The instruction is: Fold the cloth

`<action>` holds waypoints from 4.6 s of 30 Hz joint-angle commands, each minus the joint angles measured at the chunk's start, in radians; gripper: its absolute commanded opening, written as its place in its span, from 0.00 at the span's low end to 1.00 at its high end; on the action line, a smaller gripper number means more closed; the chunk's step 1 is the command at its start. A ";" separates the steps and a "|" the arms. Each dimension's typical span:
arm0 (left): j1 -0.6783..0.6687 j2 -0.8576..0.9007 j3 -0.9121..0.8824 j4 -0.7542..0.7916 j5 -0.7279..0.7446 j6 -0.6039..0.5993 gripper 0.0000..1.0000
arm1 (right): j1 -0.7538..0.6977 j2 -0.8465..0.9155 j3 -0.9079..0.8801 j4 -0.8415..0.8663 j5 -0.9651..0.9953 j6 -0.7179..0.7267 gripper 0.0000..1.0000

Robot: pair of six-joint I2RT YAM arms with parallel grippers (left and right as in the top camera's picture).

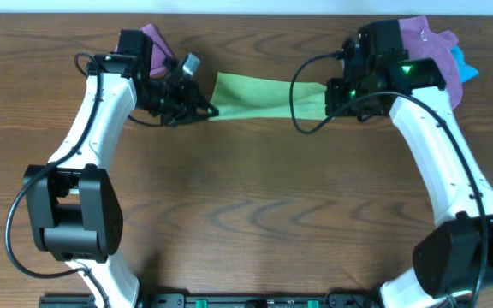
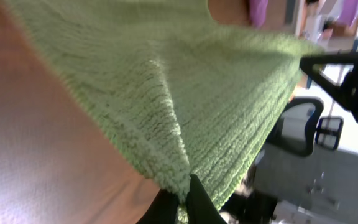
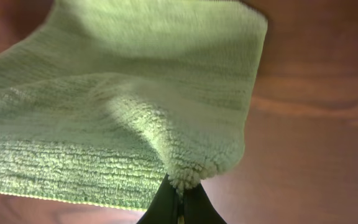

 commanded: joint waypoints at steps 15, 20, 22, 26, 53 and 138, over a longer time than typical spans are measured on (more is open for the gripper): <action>-0.068 -0.010 -0.208 -0.142 -0.113 0.285 0.06 | -0.006 -0.217 -0.471 0.132 -0.018 -0.049 0.01; -0.121 -0.013 -0.336 -0.108 -0.114 0.285 0.06 | -0.006 -0.283 -0.610 0.151 -0.022 -0.026 0.02; -0.135 -0.013 -0.370 -0.101 -0.114 0.286 0.06 | -0.006 -0.301 -0.660 0.155 -0.026 -0.023 0.01; -0.153 -0.013 -0.437 -0.084 -0.113 0.292 0.06 | -0.006 -0.348 -0.747 0.158 -0.026 -0.021 0.01; -0.155 -0.221 -0.509 0.438 -0.288 -0.292 0.06 | -0.006 -0.367 -0.818 0.653 0.039 0.023 0.01; -0.222 -0.071 -0.423 0.890 -0.443 -0.503 0.05 | -0.055 -0.279 -0.606 0.459 0.026 0.203 0.98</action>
